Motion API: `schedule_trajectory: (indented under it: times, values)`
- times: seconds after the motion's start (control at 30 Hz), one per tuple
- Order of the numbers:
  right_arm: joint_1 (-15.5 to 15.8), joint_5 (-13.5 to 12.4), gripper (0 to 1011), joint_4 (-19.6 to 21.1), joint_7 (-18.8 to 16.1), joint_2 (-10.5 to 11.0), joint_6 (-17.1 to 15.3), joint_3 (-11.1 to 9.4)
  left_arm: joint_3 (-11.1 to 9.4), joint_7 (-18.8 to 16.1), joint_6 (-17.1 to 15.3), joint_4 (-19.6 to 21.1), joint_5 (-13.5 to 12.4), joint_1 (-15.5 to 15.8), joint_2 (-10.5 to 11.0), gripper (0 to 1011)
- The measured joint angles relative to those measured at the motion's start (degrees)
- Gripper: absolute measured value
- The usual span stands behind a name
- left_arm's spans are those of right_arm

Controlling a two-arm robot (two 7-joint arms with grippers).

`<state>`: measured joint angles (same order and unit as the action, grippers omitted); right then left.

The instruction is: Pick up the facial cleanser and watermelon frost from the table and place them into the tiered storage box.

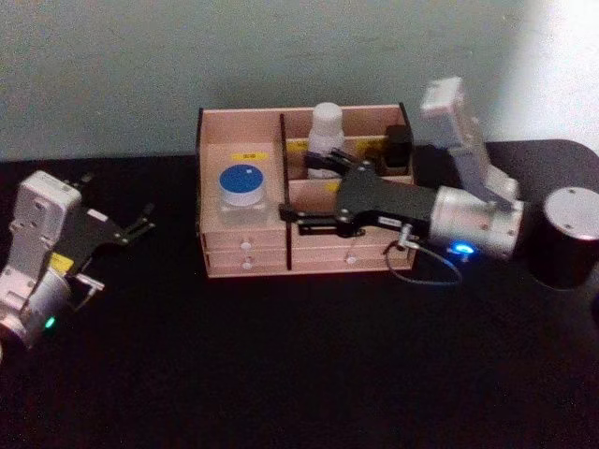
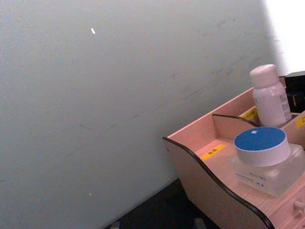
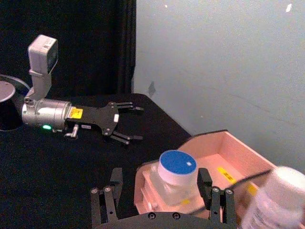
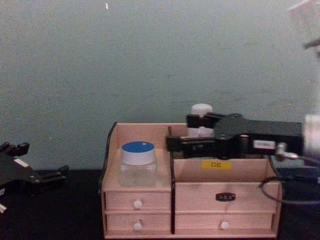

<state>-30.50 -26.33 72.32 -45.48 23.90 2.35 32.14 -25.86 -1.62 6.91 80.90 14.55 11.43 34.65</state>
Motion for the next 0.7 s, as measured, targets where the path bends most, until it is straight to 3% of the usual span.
schedule_trajectory:
  times: [0.3, 0.4, 0.47, 0.5, 0.7]
  values:
    - [6.83, -1.01, 1003, 9.14, 4.99, 6.91, -0.5, -2.56, 0.0, 0.0, 0.0, 0.0, 0.0, 0.0, 0.0, 1001]
    - [10.41, -1.25, 1003, 12.24, 8.33, 9.66, -0.94, -4.74, 0.0, 0.0, 0.0, 0.0, 0.0, 0.0, 0.0, 1001]
    - [11.2, -1.26, 1003, 12.84, 9.15, 10.2, -1.08, -5.3, 0.0, 0.0, 0.0, 0.0, 0.01, 0.0, 0.0, 1001]
    - [13.28, -1.19, 1003, 14.35, 11.53, 11.56, -1.55, -6.81, 0.0, 0.0, 0.0, 0.0, 0.0, 0.0, 0.0, 1001]
    - [17.53, 0.43, 1003, 16.91, 17.47, 13.59, -2.79, -10.32, 0.0, 0.0, 0.0, 0.0, 0.0, 0.0, 0.0, 1001]
